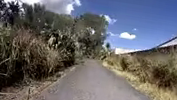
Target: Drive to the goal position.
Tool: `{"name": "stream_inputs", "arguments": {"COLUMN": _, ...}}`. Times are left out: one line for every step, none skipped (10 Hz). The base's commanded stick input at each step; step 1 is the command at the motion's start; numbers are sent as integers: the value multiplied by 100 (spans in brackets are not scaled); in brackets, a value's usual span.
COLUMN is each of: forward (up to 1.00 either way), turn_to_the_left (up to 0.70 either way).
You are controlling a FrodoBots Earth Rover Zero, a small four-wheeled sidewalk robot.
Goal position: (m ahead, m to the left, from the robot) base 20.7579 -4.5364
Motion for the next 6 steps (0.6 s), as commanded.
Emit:
{"name": "stream_inputs", "arguments": {"forward": 70, "turn_to_the_left": 0}}
{"name": "stream_inputs", "arguments": {"forward": 70, "turn_to_the_left": 0}}
{"name": "stream_inputs", "arguments": {"forward": 70, "turn_to_the_left": 0}}
{"name": "stream_inputs", "arguments": {"forward": 70, "turn_to_the_left": 0}}
{"name": "stream_inputs", "arguments": {"forward": 70, "turn_to_the_left": 0}}
{"name": "stream_inputs", "arguments": {"forward": 70, "turn_to_the_left": 0}}
